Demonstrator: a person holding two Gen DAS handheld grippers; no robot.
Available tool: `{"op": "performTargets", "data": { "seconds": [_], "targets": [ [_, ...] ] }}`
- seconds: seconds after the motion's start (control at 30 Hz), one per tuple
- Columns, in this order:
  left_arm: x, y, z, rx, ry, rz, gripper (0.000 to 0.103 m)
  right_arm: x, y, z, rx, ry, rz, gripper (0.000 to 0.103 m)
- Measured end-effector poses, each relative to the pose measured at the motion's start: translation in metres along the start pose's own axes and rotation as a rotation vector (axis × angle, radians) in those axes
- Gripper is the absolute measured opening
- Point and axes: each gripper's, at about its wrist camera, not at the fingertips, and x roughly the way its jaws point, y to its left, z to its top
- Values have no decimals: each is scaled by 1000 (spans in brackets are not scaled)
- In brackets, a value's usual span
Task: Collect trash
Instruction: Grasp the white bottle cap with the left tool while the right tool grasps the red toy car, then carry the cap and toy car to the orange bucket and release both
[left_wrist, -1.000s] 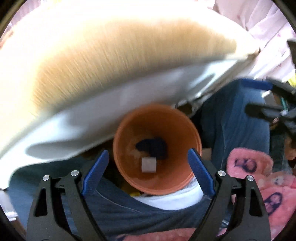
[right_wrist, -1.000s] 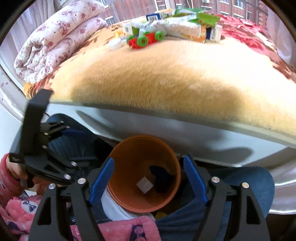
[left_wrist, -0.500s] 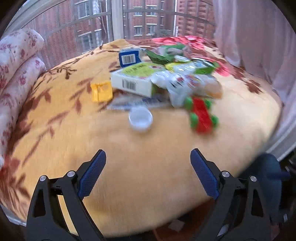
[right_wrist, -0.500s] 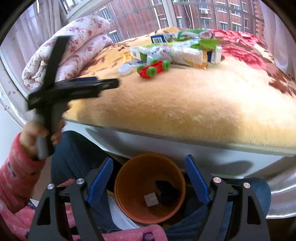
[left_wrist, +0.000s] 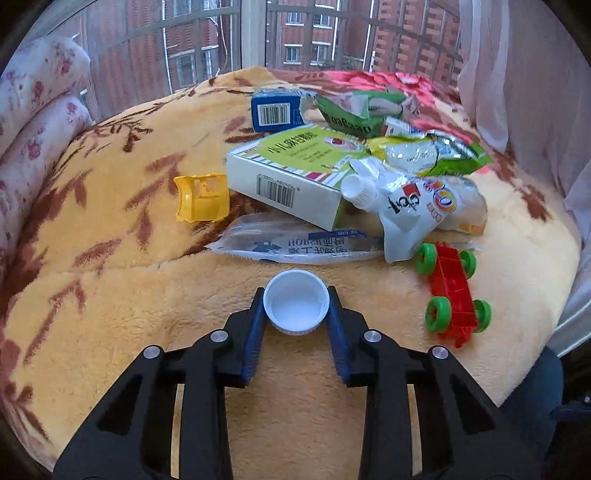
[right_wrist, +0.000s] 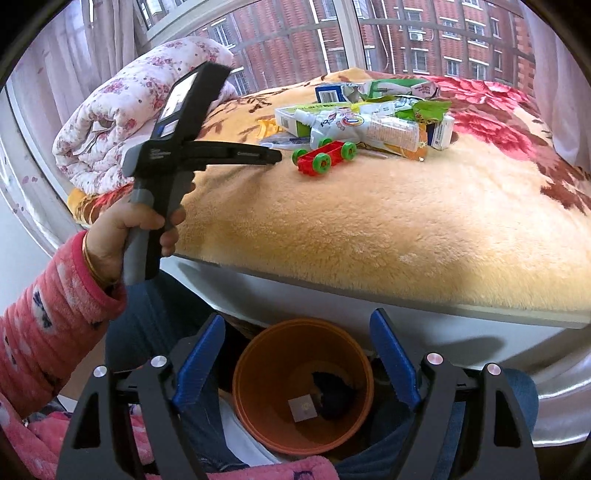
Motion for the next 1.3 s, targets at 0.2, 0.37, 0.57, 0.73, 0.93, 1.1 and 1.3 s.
{"op": "performTargets", "data": {
  "seconds": [0.2, 0.37, 0.57, 0.73, 0.93, 1.1, 1.3],
  "targets": [
    [-28, 10, -12, -26, -28, -15, 31, -1, 0, 9, 5, -26, -7, 79],
    [-63, 14, -37, -42, -72, 5, 31, 7, 0, 31, 17, -62, -26, 79],
    [-92, 14, -68, -48, -88, 22, 31, 30, -2, 74, 58, -120, -55, 81],
    [-108, 14, -84, -46, -117, 51, 31, 64, -8, 108, 119, -127, -112, 81],
    [-106, 13, -89, -44, -105, 51, 31, 102, -2, 127, 109, -104, -242, 77],
    [-102, 12, -90, -41, -94, 50, 31, 106, -4, 123, 101, -114, -280, 51],
    [-102, 12, -90, -39, -96, 48, 31, 86, -5, 113, 86, -134, -257, 51]
  ]
}}
